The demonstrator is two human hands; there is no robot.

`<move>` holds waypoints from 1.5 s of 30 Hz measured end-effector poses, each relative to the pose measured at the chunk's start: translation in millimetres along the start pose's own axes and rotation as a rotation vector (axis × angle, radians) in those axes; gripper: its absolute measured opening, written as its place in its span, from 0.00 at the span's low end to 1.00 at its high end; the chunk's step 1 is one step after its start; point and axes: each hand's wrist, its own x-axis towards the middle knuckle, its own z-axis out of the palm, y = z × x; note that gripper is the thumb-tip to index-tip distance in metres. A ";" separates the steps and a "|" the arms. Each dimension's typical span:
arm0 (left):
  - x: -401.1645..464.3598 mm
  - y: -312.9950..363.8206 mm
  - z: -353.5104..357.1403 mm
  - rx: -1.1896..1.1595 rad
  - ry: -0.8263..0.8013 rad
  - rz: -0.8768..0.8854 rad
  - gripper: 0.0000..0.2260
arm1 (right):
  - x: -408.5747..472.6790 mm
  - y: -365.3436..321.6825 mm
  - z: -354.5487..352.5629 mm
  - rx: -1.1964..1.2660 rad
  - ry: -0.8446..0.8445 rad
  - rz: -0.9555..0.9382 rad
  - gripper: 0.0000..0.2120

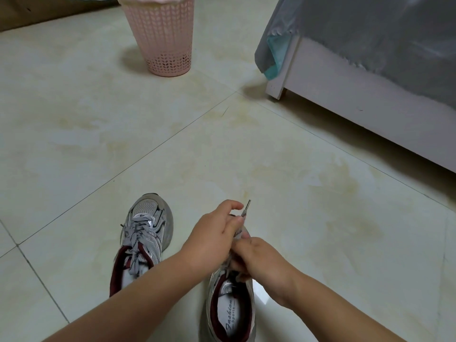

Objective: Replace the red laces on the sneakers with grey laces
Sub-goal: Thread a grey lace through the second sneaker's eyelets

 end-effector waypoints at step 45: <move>-3.0 -13.9 -21.1 -0.276 -0.403 -0.362 0.13 | -11.2 9.5 -25.0 -0.790 0.307 -0.428 0.09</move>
